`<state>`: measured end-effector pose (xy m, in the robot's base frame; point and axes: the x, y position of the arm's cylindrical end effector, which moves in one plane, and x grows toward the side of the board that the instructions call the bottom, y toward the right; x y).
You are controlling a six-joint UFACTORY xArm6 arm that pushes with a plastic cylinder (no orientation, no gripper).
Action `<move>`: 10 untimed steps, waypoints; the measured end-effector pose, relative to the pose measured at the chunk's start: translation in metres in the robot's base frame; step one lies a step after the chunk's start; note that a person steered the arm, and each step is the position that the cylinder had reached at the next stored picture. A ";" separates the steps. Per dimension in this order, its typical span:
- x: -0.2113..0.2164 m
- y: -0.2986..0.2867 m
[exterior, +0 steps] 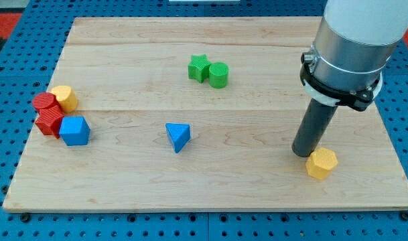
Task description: Point at center
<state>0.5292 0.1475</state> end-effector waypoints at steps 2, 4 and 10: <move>-0.002 0.017; -0.053 -0.063; -0.110 -0.197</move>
<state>0.4191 -0.0495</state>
